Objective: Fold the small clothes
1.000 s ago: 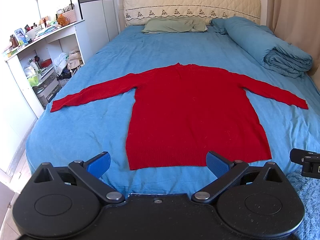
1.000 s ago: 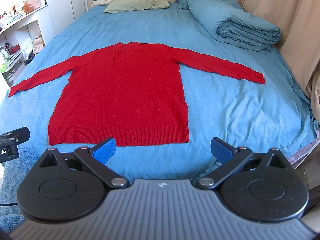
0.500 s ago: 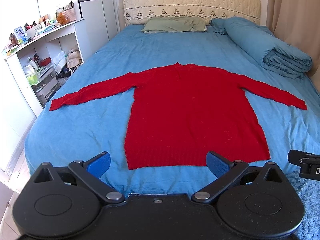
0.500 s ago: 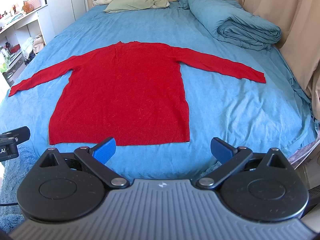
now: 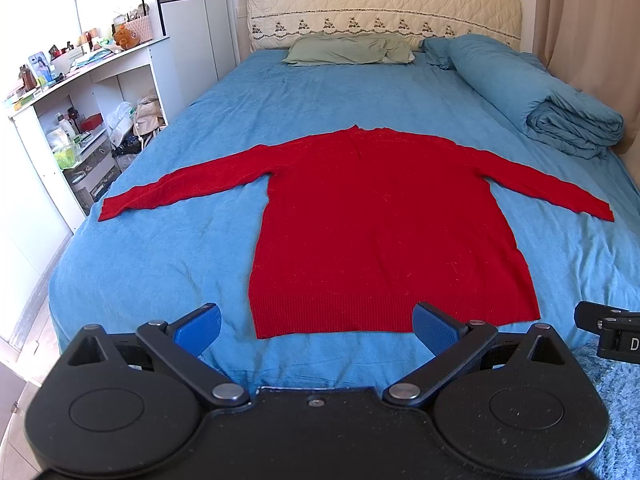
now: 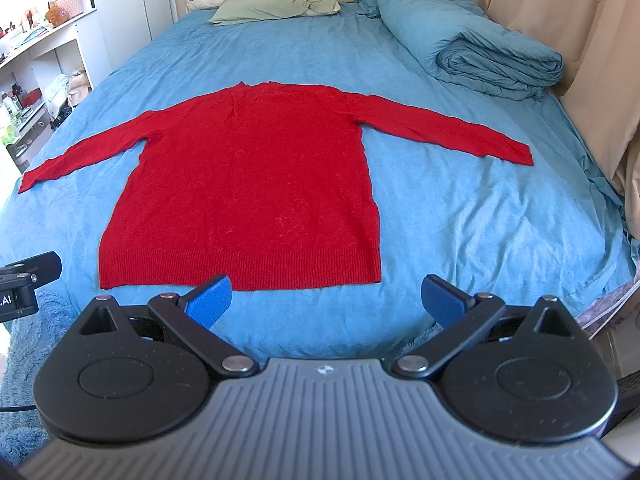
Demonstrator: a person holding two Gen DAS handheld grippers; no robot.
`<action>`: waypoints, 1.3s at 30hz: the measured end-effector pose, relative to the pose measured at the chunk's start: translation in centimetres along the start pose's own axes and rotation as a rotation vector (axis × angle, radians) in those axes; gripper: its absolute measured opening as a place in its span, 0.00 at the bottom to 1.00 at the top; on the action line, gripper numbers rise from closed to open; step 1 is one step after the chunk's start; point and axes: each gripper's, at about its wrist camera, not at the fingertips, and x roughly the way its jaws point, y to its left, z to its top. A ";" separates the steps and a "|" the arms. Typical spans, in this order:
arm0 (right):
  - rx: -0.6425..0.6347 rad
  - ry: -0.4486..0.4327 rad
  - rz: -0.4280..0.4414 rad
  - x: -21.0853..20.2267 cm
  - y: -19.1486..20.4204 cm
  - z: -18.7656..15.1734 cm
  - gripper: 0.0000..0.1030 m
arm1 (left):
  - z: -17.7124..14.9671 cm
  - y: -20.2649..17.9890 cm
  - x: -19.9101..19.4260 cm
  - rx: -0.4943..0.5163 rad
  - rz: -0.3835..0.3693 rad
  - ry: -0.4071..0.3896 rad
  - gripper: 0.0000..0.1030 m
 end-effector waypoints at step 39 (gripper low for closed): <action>0.003 0.002 0.001 0.0 0.1 0.1 1.00 | 0.3 0.2 -0.3 -0.011 -0.009 -0.004 1.00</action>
